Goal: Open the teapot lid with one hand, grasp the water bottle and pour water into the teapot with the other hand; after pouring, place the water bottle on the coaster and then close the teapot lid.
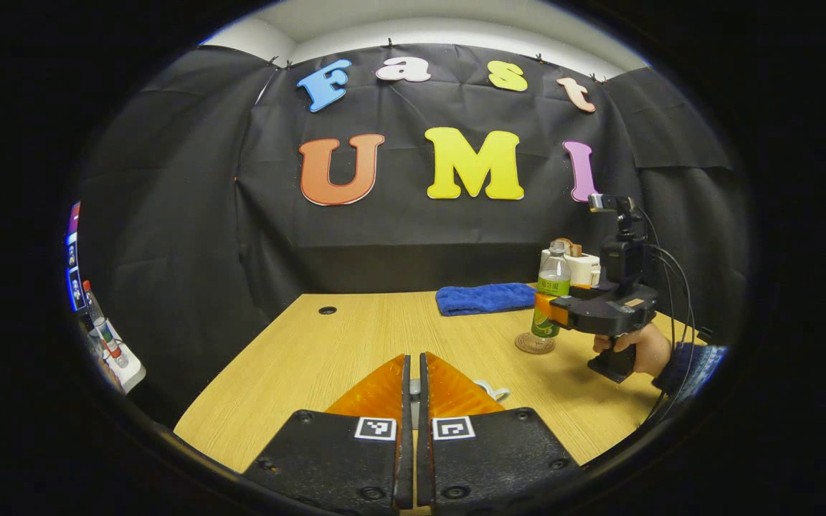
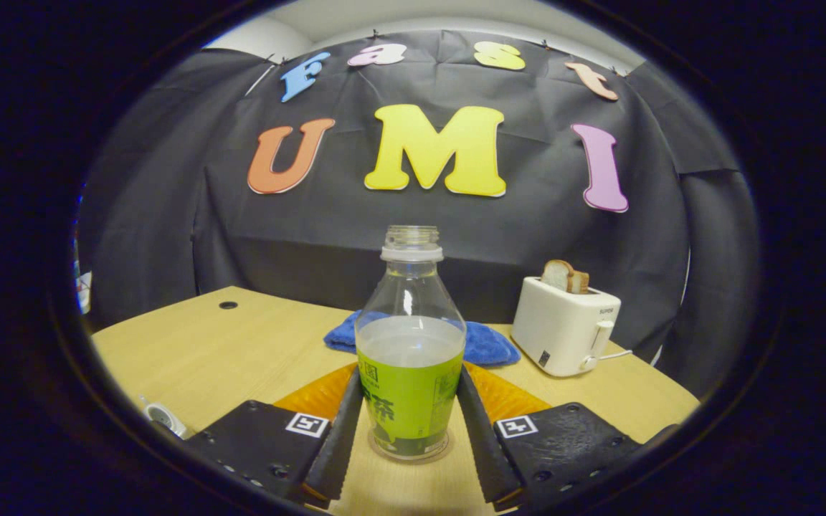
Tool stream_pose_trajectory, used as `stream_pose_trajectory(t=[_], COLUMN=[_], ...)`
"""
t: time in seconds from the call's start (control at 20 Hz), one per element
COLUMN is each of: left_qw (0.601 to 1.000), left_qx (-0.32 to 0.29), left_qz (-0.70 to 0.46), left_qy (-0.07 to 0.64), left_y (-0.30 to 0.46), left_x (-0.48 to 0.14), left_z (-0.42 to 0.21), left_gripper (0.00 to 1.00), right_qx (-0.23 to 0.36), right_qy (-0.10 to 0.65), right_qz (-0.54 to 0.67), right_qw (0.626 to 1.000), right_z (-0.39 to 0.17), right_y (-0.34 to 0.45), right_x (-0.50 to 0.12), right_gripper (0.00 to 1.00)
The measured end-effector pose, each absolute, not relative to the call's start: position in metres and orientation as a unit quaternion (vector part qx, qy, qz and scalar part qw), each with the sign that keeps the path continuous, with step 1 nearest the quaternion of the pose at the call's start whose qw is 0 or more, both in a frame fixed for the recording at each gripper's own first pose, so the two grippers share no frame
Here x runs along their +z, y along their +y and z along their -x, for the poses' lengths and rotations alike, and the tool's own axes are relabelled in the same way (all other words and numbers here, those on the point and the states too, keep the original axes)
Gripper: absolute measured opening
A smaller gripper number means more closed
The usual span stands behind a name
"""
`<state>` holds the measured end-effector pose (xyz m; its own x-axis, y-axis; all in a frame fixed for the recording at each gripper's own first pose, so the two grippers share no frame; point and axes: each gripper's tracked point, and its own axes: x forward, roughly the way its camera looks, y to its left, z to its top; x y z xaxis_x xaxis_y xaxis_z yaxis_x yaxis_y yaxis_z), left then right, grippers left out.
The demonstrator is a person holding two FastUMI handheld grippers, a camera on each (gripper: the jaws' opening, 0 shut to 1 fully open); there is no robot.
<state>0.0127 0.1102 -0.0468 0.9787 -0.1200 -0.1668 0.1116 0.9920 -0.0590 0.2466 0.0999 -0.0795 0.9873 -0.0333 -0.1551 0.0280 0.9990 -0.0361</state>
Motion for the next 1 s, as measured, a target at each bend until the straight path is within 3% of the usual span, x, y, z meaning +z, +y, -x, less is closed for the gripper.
stream_pose_trajectory(t=[0.35,0.85,0.9,1.0], left_qw=[0.994,0.992,0.992,0.992], left_qx=[-0.058,-0.072,-0.075,-0.089], left_qz=[0.024,0.022,0.024,0.03], left_qy=[0.095,0.1,0.097,0.087], left_y=[0.107,0.093,0.091,0.083], left_x=[-0.055,-0.062,-0.063,-0.062], left_z=[-0.018,-0.025,-0.027,-0.032], left_gripper=[0.05,0.05,0.05,0.05], right_qx=[-0.021,-0.012,-0.006,-0.015], right_qy=[0.104,0.075,0.068,0.04], right_qz=[-0.04,0.011,0.012,0.014], right_qw=[0.994,0.997,0.998,0.999], right_z=[-0.265,-0.252,-0.247,-0.234], right_y=[0.094,0.104,0.105,0.097], right_x=[-0.104,-0.084,-0.08,-0.065], right_gripper=[0.71,0.77,0.88,0.96])
